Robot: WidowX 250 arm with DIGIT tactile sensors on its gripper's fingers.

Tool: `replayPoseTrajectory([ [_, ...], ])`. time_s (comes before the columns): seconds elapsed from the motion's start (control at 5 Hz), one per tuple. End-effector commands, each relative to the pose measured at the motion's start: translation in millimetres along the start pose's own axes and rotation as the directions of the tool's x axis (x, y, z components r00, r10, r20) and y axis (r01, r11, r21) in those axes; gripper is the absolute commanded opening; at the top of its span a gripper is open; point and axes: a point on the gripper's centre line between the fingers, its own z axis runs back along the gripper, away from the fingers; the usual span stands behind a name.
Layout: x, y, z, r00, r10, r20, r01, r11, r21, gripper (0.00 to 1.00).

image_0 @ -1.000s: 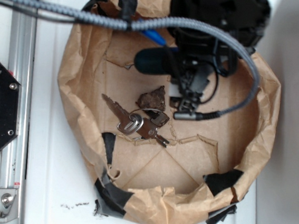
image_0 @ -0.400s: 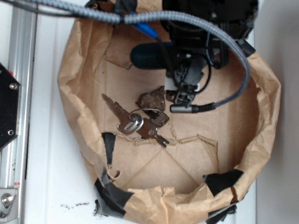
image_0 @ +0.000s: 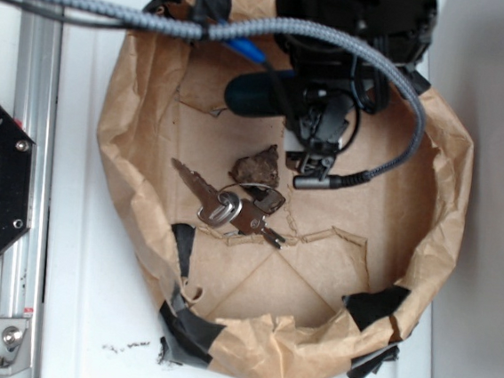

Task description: Grab the plastic pickle.

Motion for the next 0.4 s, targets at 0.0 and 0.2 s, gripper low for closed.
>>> replayPoseTrajectory([
  [0.0,-2.9,-0.4,9.5,0.998,0.026,0.057,-0.027,1.0,0.004,0.0],
  [0.2,0.6,-4.1,6.5,0.999,-0.019,0.036,0.017,0.998,0.054,0.0],
])
